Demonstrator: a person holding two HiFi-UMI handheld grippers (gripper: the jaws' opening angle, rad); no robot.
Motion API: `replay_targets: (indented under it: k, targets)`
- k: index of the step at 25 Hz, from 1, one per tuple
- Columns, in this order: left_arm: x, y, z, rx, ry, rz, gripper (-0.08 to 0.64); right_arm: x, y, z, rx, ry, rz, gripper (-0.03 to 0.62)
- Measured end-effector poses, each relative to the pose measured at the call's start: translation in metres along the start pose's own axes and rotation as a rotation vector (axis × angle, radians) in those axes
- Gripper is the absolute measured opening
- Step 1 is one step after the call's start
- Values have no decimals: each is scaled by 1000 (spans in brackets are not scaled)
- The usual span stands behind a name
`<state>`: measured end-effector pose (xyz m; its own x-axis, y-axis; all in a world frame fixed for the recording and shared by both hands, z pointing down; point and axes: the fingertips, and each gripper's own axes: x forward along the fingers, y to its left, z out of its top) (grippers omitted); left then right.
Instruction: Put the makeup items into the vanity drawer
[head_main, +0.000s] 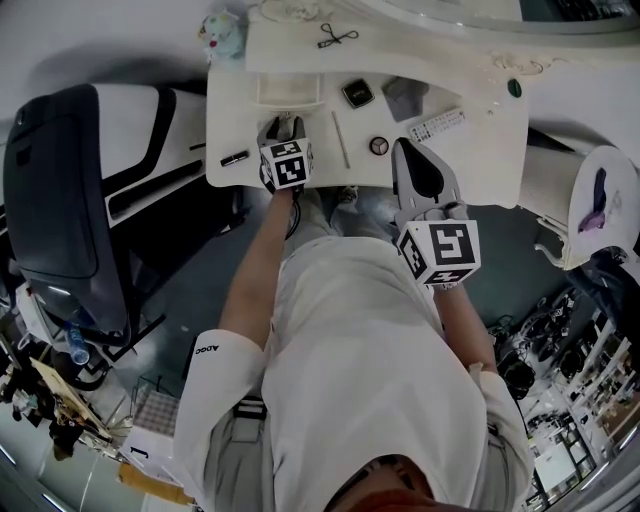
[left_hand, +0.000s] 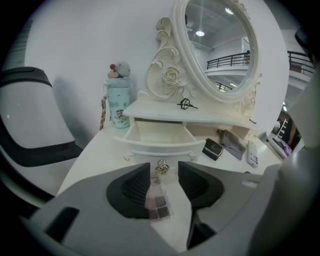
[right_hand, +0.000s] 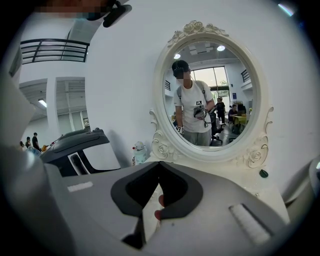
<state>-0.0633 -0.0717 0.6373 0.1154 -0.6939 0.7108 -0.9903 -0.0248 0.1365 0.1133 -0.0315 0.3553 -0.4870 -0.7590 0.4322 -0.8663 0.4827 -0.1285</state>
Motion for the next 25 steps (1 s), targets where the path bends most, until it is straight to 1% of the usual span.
replay_targets:
  k: [2,6,9,11,15,18,21,25]
  targets:
    - [-5,3,-2,2,-8,16,172,0,2,2,-2,-4,7,8]
    - [1,4,2,11,12,0,161,1,5,1,-14,2,21,8]
    - [3,3,0,-12,53,-6,161,-2,5,-2,-13,7,16,8]
    - [11,4,-5,5,86,-8,161,-1,5,-3,-8,9,11,8]
    - [24,6,-7,31,135,18,103,-2,0,-5,-8,15,-1,8]
    - [26,5,-5,20,144,28,101,-3,-4,-5,3,13,-15,8]
    - [25,3,-5,21,124,20,98,-3,-6,-5,10,10,-24,8]
    - [21,5,-2,63,41,24,96,-1,-5,-5,7,13,-25,8]
